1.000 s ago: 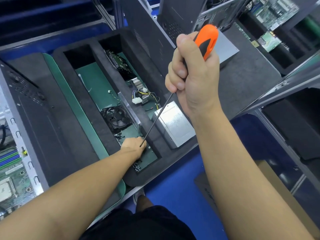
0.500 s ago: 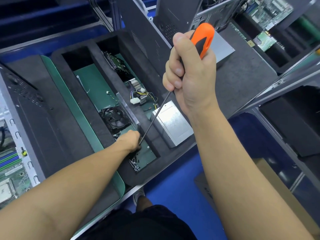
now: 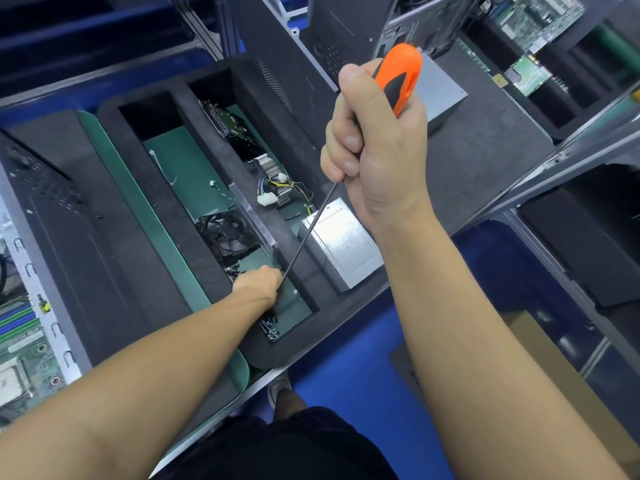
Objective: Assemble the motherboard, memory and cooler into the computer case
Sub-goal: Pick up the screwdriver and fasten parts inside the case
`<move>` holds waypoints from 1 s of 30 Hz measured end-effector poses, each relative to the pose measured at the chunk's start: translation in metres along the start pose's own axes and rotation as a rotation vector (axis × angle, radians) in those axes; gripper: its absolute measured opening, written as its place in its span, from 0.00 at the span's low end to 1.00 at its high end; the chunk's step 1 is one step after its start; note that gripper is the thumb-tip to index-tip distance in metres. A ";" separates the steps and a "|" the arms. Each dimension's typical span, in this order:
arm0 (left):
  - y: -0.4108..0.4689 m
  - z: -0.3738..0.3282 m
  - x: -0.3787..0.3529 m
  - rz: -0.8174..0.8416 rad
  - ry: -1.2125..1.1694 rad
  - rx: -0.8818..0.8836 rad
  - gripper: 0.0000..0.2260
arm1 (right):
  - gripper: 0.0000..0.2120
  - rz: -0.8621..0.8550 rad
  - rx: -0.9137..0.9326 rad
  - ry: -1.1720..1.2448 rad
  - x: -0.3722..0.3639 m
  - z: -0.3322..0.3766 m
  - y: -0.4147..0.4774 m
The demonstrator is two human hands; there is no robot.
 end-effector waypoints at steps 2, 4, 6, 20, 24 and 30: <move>0.001 -0.003 -0.002 -0.018 0.029 -0.007 0.10 | 0.18 -0.003 -0.003 0.003 0.001 -0.001 0.000; 0.002 -0.005 -0.003 -0.059 0.060 -0.015 0.09 | 0.18 -0.006 -0.007 0.006 0.002 -0.002 -0.001; 0.001 -0.005 -0.003 -0.080 0.084 -0.027 0.07 | 0.18 -0.008 -0.010 0.005 0.002 -0.003 -0.001; -0.043 0.044 0.061 0.003 -0.569 -0.268 0.11 | 0.17 -0.009 0.012 -0.015 -0.033 0.021 0.020; -0.082 0.065 0.079 0.027 -0.765 -0.341 0.09 | 0.18 -0.006 0.033 -0.016 -0.062 0.036 0.027; -0.168 0.117 0.112 -0.051 -1.075 -0.550 0.10 | 0.18 0.052 0.122 0.036 -0.132 0.072 0.041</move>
Point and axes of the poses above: each hand's wrist, its own y-axis towards the middle knuckle, its own x-axis out of the back of the hand, z = x × y, the point moved 2 cm from there along y, towards the middle knuckle, and after that the axes turned 10 degrees about z, right-handed, at the moved point
